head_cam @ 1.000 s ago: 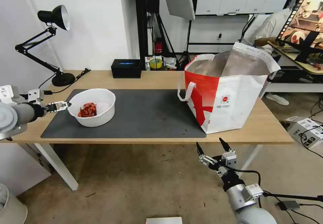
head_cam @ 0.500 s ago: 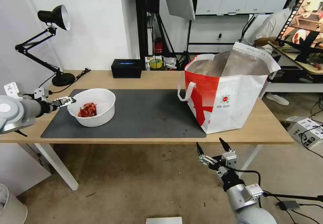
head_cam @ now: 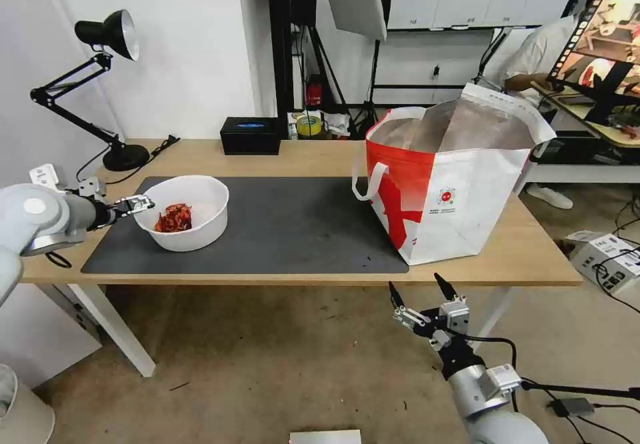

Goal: Pick up the trash from the table and place it into the takeout bag.

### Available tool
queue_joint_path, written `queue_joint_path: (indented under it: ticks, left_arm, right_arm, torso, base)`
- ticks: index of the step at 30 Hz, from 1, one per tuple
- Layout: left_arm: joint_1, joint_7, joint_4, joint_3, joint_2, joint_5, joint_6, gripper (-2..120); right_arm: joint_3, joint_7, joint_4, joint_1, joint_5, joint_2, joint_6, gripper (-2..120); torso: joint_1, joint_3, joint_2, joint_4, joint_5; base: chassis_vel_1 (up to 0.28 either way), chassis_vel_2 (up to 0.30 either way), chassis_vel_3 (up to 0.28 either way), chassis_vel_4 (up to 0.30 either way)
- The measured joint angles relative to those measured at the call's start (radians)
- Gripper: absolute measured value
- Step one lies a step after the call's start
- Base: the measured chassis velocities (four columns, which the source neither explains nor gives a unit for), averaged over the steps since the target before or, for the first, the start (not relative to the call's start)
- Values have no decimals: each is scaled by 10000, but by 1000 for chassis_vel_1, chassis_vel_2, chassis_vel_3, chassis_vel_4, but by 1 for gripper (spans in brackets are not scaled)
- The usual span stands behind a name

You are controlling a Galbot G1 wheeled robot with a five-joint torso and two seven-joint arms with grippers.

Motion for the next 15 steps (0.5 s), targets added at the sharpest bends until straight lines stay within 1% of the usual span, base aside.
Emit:
queue_joint_path:
  ticks: [1,4,5,7,15]
  left_arm:
    - [0,0,0,0,0,0,0,100]
    - [-439,-336,234,502,-216,9,-3,100]
    - [-439,-336,234,502,-216,9,-3,100]
    - [-769,-552,505,830,-342,50,-7,100]
    - [-996,-596,794,1249,-319,363,-9,100]
  right_arm:
    - [0,0,0,0,0,0,0,100]
    - [0,0,0,0,0,0,0,100]
    - [0,0,0,0,0,0,0,100]
    - [0,0,0,0,0,0,0,100]
    - [0,0,0,0,0,0,0,100]
  torso:
    - [0,0,0,0,0]
    - [0,0,0,-2,-1]
    - [0,0,0,-2,-1]
    - [1,0,0,-3,0]
    - [-1,0,2,0,0]
  base:
    - [0,0,0,0]
    - [0,0,0,0]
    - [0,0,0,0]
    - [0,0,0,0]
    - [0,0,0,0]
